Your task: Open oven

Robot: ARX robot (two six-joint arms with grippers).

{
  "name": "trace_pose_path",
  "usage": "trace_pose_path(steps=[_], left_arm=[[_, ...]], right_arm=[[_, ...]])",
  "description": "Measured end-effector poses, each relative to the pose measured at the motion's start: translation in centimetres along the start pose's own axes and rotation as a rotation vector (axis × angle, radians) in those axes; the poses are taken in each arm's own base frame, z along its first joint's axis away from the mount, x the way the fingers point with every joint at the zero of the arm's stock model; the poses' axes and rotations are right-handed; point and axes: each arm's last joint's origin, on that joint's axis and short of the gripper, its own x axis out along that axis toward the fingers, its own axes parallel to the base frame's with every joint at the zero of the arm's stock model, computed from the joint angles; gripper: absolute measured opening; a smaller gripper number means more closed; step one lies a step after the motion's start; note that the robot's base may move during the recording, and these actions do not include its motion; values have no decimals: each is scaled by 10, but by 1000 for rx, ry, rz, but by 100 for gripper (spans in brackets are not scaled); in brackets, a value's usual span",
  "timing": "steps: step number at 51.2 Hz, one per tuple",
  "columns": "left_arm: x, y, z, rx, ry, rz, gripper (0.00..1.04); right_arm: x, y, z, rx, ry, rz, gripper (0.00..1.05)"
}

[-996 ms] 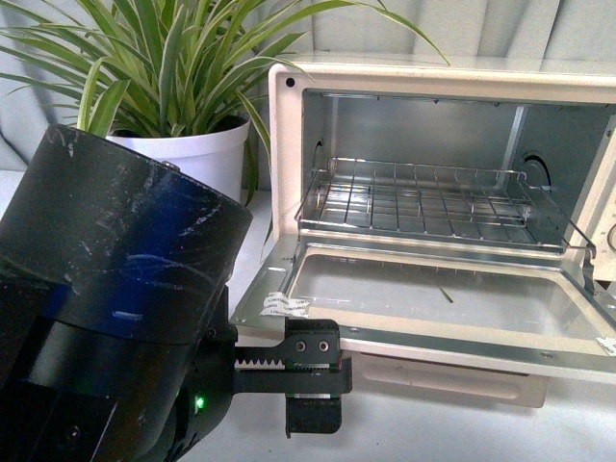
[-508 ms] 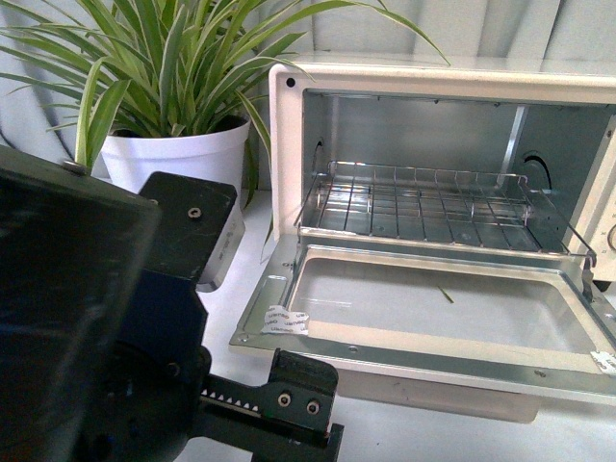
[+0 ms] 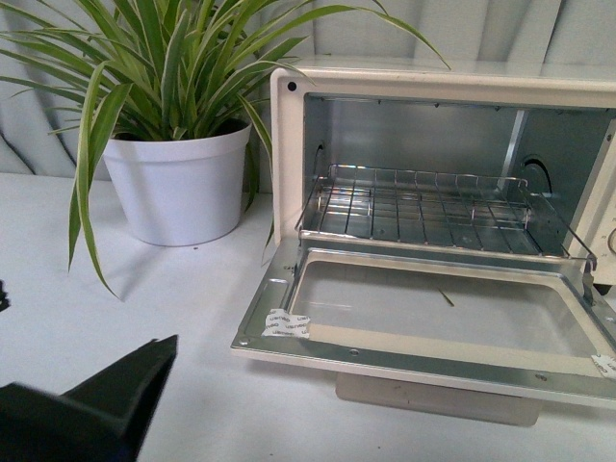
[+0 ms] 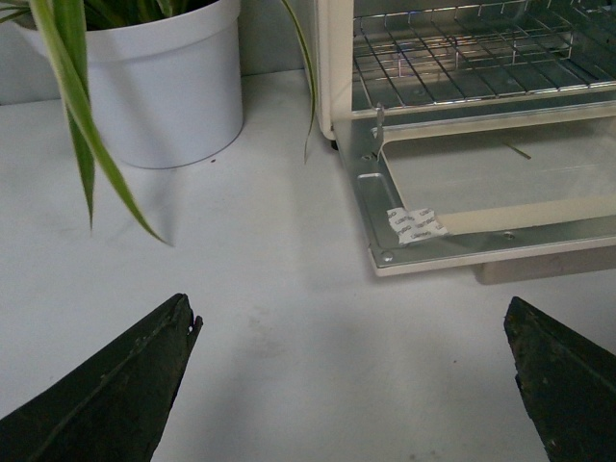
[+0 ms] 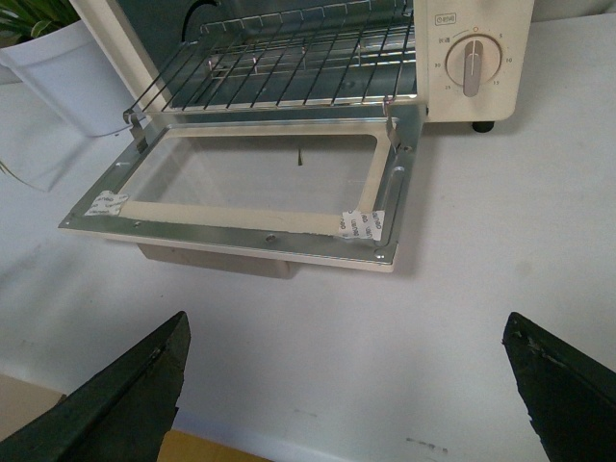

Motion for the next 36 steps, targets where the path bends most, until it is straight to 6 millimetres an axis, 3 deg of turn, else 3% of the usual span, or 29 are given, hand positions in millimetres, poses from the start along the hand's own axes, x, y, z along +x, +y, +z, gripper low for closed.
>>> trace_pose_path(steps=[22,36], left_arm=[[-29,41,-15,-136,-58,124,98],[-31,46,-18,-173,-72,164,98]], right_arm=[[3,-6,-10,-6,-34,-11,95],[2,-6,-9,6,-66,-8,95]])
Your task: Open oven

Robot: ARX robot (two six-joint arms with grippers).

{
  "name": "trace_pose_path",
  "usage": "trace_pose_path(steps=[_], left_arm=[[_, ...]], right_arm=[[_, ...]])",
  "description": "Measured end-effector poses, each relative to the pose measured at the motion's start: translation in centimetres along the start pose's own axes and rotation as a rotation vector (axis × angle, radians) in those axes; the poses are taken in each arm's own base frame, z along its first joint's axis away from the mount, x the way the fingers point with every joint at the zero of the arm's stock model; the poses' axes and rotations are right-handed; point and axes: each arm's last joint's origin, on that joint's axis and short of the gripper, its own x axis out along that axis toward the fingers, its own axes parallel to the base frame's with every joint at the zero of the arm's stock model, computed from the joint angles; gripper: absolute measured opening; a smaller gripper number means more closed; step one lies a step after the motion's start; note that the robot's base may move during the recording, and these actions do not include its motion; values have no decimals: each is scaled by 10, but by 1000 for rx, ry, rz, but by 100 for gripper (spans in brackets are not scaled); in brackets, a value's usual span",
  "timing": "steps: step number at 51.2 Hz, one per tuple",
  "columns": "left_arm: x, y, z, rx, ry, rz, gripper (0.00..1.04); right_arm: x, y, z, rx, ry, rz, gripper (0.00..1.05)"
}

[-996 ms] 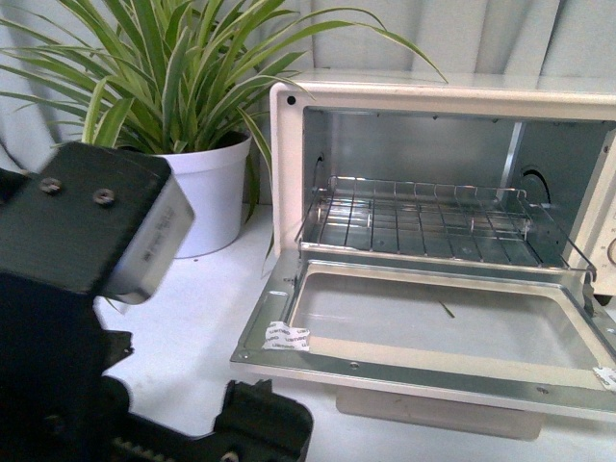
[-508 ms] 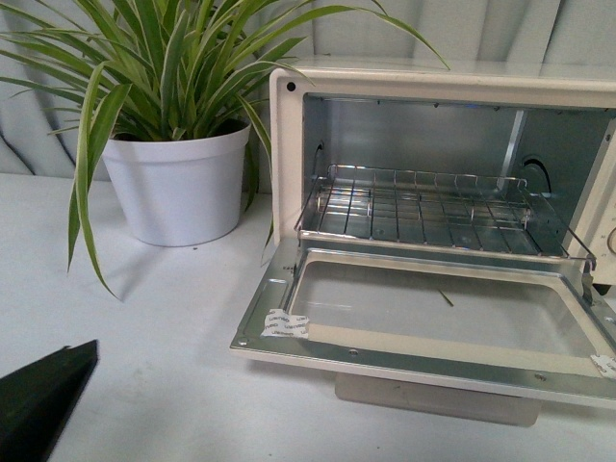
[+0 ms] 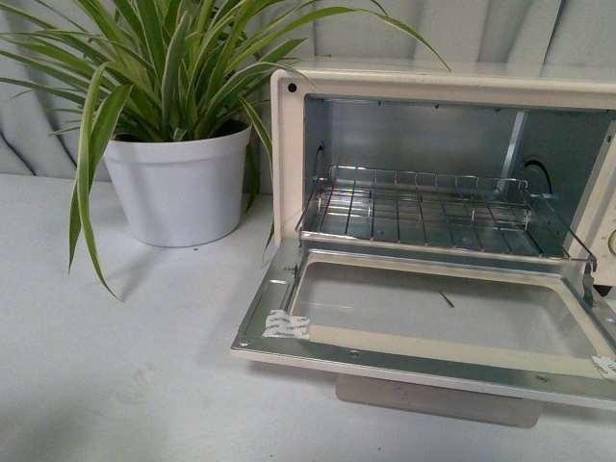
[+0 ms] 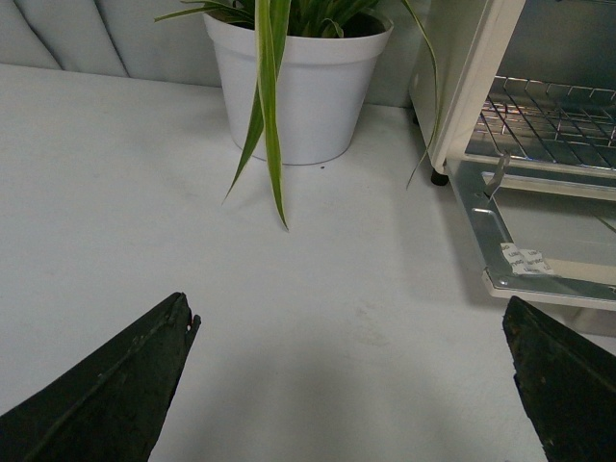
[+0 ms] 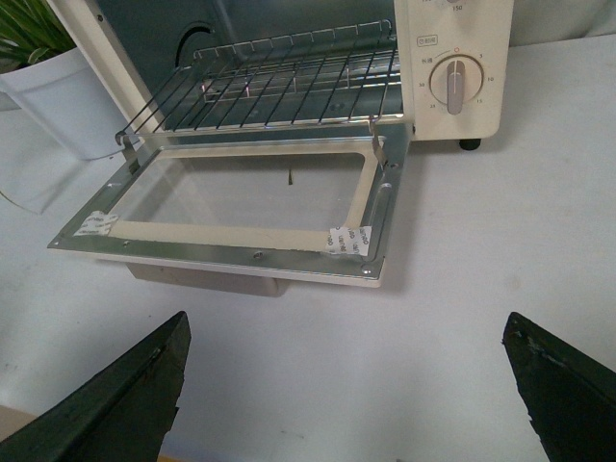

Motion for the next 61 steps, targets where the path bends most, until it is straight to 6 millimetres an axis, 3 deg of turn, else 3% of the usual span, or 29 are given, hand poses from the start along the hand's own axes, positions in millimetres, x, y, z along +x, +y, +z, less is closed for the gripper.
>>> trace_pose_path(steps=[3,11,22,30,41,61], left_arm=[[0,1,-2,8,-18,22,94],[-4,12,-5,15,-98,61,71],[-9,27,-11,24,-116,61,35],[-13,36,-11,27,-126,62,4],[-22,51,-14,34,-114,80,4],[-28,50,-15,36,-119,72,4]], right_arm=[[1,1,-1,-26,-32,-22,93],[3,4,-6,-172,-265,-193,69],[4,3,-11,-200,-269,-208,35],[6,1,-19,-205,-277,-208,1],[7,0,-23,-209,-274,-208,1],[7,0,-23,-209,-274,-208,1]])
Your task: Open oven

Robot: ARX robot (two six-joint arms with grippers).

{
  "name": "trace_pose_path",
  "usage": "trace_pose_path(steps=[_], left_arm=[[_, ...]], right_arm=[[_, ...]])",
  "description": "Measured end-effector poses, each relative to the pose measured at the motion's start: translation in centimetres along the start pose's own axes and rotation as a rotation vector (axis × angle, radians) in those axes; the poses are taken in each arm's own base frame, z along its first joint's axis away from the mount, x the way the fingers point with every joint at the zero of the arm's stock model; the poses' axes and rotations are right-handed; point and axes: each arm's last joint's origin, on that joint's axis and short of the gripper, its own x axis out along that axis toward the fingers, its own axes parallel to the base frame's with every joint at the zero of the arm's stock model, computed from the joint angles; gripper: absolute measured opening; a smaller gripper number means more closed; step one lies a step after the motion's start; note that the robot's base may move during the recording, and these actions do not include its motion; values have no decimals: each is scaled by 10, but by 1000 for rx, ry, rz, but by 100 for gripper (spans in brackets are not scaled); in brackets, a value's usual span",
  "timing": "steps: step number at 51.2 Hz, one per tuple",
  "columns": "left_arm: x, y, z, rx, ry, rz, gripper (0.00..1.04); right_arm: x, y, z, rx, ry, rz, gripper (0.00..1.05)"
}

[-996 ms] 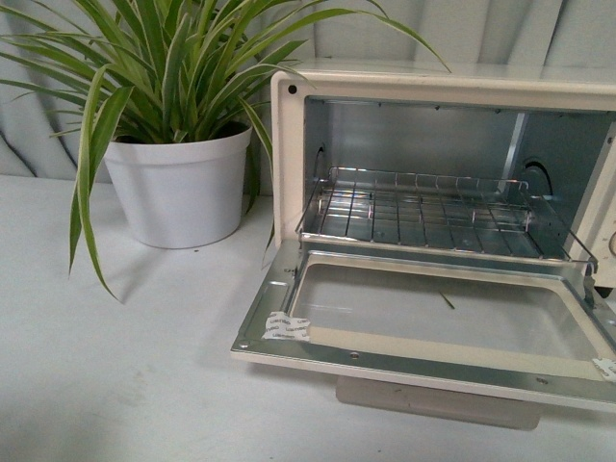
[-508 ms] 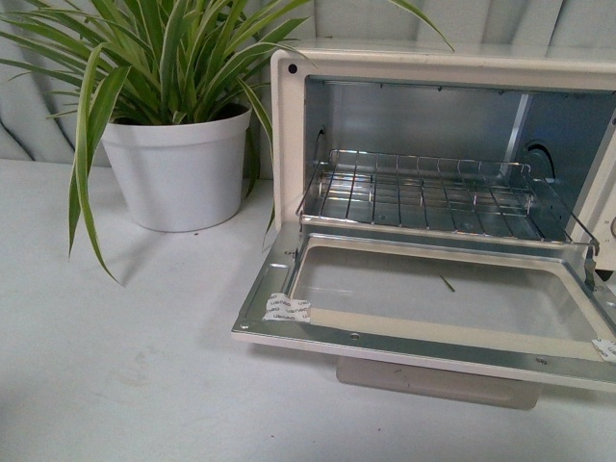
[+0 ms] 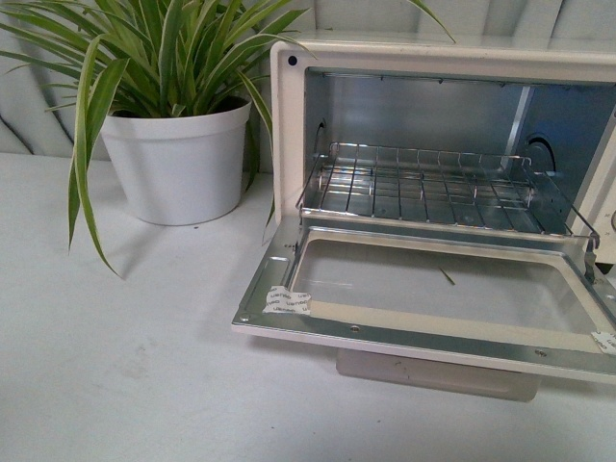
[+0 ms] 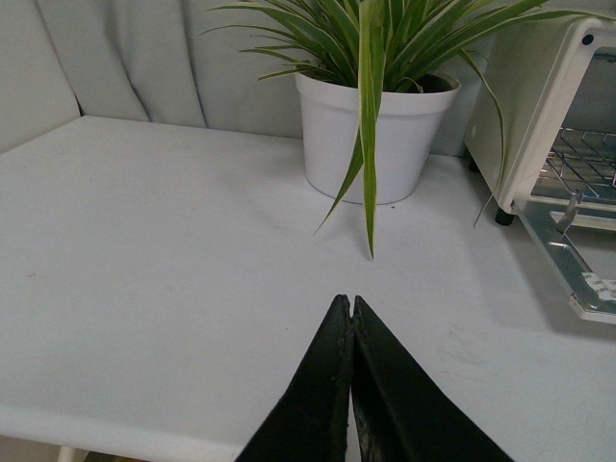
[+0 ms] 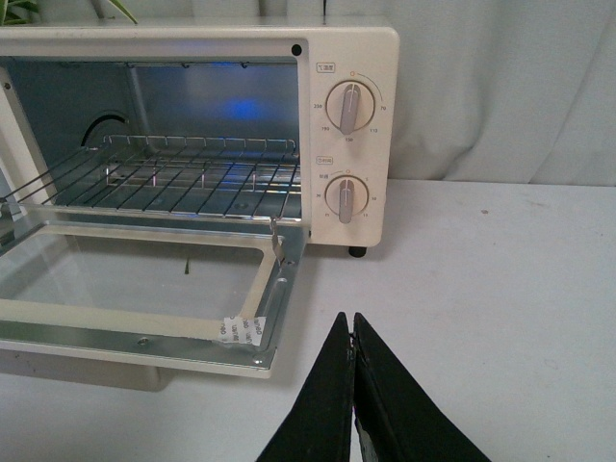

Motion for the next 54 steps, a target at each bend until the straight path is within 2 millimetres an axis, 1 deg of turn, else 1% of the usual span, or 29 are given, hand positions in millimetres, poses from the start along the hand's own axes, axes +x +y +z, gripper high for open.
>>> trace_pose_path(steps=[1,2,3,12,13,14,18,19,21,22,23,24,28,29,31,33,35,54], left_arm=[[0,0,0,0,0,0,7],[0,0,0,0,0,0,11],[0,0,0,0,0,0,14],[0,0,0,0,0,0,43],[0,0,0,0,0,0,47],[0,0,0,0,0,0,49],[0,0,0,0,0,0,63],[0,0,0,0,0,0,65],[0,0,0,0,0,0,72],[0,0,0,0,0,0,77],[0,0,0,0,0,0,81],[0,0,0,0,0,0,84],[0,0,0,0,0,0,97],[0,0,0,1,0,0,100],[0,0,0,1,0,0,100],[0,0,0,1,0,0,98],[0,0,0,1,0,0,98],[0,0,0,1,0,0,98]], right_arm=[[0,0,0,0,0,0,1],[0,0,0,-1,0,0,5],[0,0,0,-2,0,0,6],[0,0,0,-2,0,0,37],[0,0,0,-2,0,0,39],[0,0,0,-2,0,0,42],[0,0,0,-2,0,0,55],[0,0,0,-2,0,0,58],[0,0,0,-2,0,0,65],[0,0,0,-2,0,0,69],[0,0,0,-2,0,0,74],[0,0,0,-2,0,0,76],[0,0,0,-2,0,0,90],[0,0,0,-2,0,0,92],[0,0,0,0,0,0,97],[0,0,0,0,0,0,96],[0,0,0,-1,0,0,95],[0,0,0,-1,0,0,95]])
